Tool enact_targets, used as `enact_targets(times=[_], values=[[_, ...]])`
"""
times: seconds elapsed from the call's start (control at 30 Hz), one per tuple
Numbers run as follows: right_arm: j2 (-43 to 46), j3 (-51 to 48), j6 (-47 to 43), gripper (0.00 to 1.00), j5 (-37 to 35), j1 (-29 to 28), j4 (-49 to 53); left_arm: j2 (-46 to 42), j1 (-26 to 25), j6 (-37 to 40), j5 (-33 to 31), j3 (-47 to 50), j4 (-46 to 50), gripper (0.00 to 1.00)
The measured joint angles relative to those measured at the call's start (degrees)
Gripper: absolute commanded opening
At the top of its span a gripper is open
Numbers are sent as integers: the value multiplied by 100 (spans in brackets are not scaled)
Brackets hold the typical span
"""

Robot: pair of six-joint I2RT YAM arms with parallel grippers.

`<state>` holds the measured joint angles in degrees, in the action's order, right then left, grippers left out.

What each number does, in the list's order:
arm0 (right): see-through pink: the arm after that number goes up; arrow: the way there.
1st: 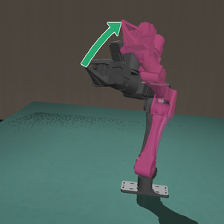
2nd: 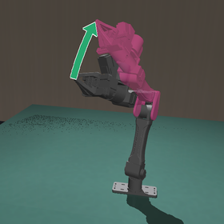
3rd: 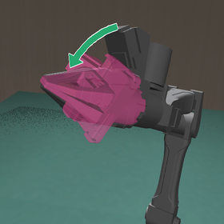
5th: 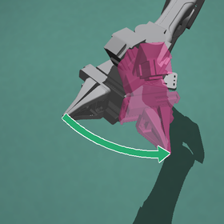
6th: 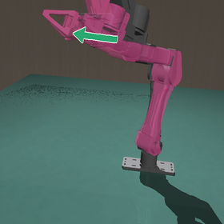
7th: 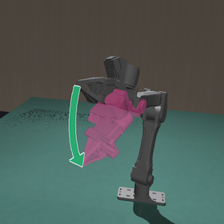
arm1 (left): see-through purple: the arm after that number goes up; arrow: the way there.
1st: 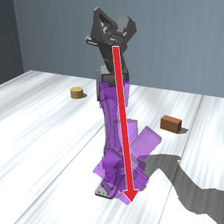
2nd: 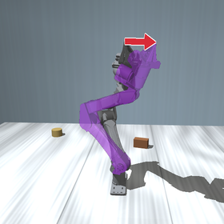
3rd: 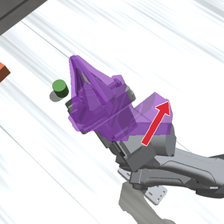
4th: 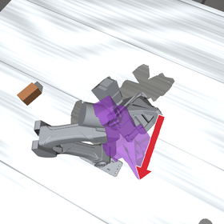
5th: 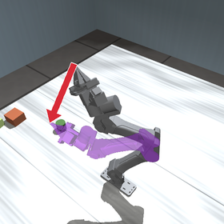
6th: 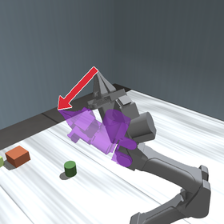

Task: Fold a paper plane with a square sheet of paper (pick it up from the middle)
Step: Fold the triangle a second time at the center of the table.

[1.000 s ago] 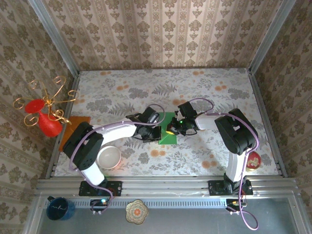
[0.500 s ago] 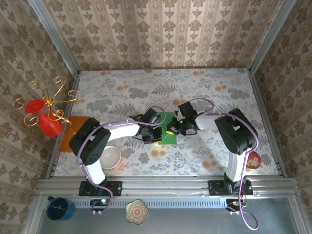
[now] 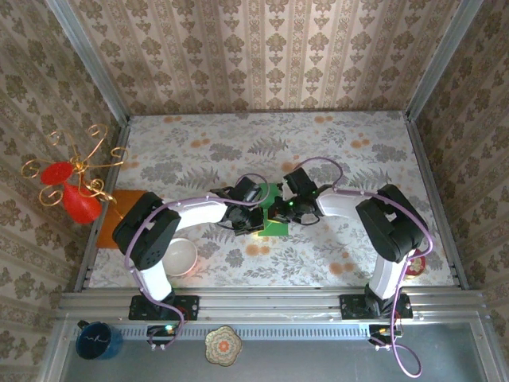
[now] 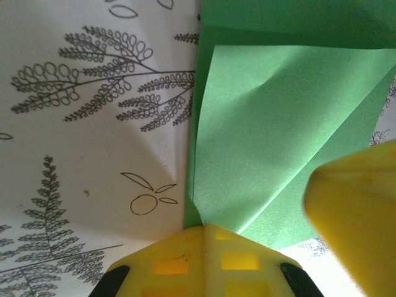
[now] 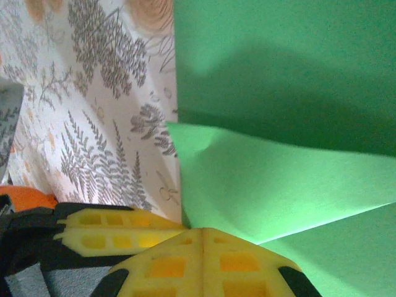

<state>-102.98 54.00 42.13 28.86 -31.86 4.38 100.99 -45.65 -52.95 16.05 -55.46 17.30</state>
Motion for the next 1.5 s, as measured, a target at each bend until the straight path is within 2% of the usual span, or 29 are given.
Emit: enact_targets(times=[0.6, 0.9, 1.17, 1.27, 1.5], values=[[-354, 24, 26, 0, 61, 42, -17, 0, 35, -197, 17, 4, 37, 0], [-573, 57, 151, 0, 660, 973, -243, -22, 74, -391, 76, 140, -227, 0], [-557, 249, 39, 0, 223, 1491, -133, -22, 74, -380, 83, 107, -278, 0], [-273, 81, 17, 4, 39, 1515, -120, -24, 81, -267, 74, 28, -168, 0], [586, -490, 149, 21, 7, 1471, -197, -175, 240, -59, 70, -315, -264, 7]])
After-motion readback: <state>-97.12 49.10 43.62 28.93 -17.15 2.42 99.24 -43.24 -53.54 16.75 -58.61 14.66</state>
